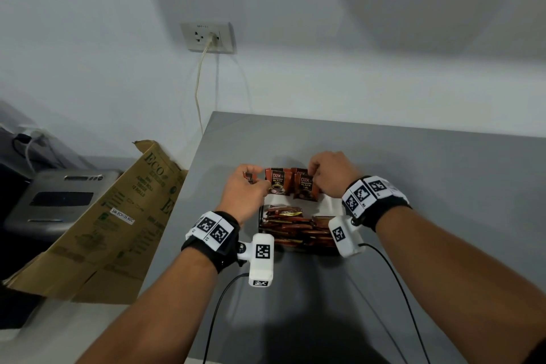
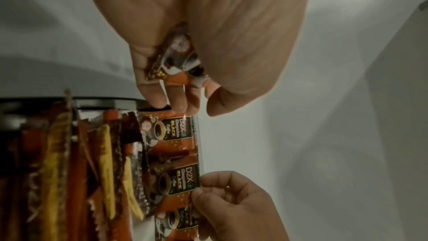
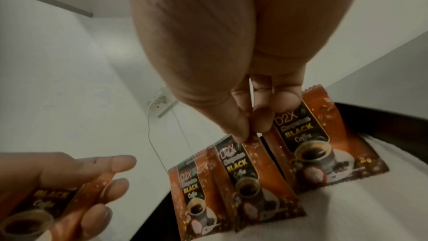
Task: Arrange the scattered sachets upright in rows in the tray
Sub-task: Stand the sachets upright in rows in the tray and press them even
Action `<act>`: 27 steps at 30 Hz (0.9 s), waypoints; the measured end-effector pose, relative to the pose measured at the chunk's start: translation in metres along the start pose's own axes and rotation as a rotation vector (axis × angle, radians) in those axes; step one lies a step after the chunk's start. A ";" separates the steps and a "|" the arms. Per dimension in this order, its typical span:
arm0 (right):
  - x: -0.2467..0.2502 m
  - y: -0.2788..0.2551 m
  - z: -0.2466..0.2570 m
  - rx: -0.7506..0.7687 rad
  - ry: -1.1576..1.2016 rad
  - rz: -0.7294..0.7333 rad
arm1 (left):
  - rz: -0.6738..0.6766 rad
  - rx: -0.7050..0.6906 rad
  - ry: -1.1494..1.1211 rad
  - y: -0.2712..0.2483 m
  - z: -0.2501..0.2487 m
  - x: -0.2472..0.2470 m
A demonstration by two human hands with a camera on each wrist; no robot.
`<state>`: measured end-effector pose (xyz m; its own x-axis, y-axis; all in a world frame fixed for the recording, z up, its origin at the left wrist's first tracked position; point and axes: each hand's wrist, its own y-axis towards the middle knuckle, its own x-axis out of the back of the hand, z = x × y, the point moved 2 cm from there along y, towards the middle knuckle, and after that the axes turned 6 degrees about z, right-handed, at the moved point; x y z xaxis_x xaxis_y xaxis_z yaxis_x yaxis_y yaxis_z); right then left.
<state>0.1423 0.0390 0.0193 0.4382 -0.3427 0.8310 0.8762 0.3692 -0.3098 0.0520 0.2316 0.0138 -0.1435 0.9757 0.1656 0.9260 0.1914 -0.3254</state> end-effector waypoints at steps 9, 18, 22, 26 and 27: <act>-0.007 0.006 0.003 0.011 -0.046 -0.060 | 0.003 0.030 -0.058 -0.001 0.008 0.002; -0.005 0.001 0.002 0.027 -0.049 -0.096 | 0.055 0.055 -0.093 -0.002 -0.001 -0.007; 0.015 -0.015 0.006 0.076 0.098 -0.174 | 0.065 -0.097 0.038 -0.002 -0.008 -0.014; 0.032 -0.033 0.023 0.189 0.312 -0.027 | 0.198 -0.154 0.011 -0.001 -0.021 -0.033; 0.035 -0.035 0.024 0.203 0.314 -0.016 | 0.210 -0.160 0.031 0.000 -0.023 -0.038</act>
<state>0.1222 0.0347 0.0708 0.4926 -0.5863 0.6432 0.8395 0.5149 -0.1736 0.0654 0.1920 0.0292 0.0661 0.9881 0.1392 0.9781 -0.0365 -0.2050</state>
